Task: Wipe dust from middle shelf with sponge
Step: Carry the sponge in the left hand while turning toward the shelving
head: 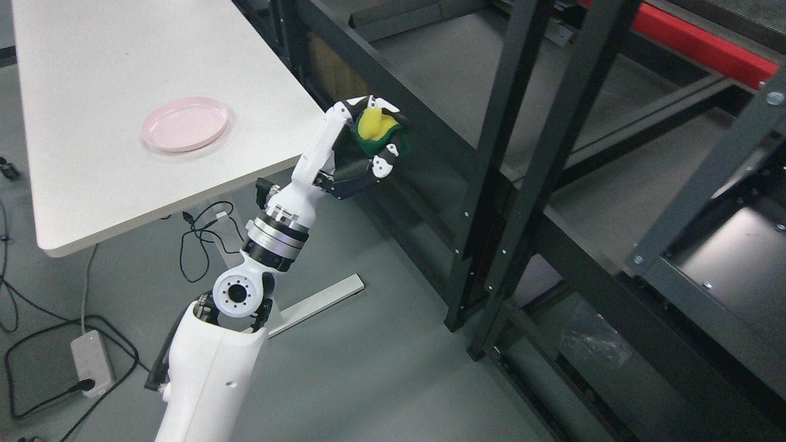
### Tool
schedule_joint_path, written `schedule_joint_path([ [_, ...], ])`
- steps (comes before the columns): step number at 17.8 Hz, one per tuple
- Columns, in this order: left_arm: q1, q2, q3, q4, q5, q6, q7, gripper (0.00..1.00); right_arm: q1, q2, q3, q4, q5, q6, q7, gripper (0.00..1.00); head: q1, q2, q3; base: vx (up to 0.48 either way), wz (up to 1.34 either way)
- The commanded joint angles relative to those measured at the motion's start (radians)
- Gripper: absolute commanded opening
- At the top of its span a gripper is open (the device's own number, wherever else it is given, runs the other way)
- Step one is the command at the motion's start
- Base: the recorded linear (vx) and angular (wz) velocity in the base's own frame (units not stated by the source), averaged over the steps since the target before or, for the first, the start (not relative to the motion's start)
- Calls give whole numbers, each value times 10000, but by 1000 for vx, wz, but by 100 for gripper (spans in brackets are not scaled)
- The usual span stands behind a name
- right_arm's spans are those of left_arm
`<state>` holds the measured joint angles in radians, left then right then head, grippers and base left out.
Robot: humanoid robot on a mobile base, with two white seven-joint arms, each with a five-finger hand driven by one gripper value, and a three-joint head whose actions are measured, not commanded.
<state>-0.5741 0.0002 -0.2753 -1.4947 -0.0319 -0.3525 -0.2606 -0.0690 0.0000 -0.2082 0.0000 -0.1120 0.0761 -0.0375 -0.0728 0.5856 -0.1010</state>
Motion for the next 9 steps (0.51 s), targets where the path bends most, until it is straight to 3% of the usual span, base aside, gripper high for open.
schedule_joint_path([
  [1,-609,172,-2630,328,-386,119,14,0,0,-175,-4,-175,0,6,7,100,0,0,0,-172,-500],
  [9,-609,172,-2370,267,-371,74,14,1,0,-175,-4,-175,0,6,7,100,0,0,0,-162,-624],
])
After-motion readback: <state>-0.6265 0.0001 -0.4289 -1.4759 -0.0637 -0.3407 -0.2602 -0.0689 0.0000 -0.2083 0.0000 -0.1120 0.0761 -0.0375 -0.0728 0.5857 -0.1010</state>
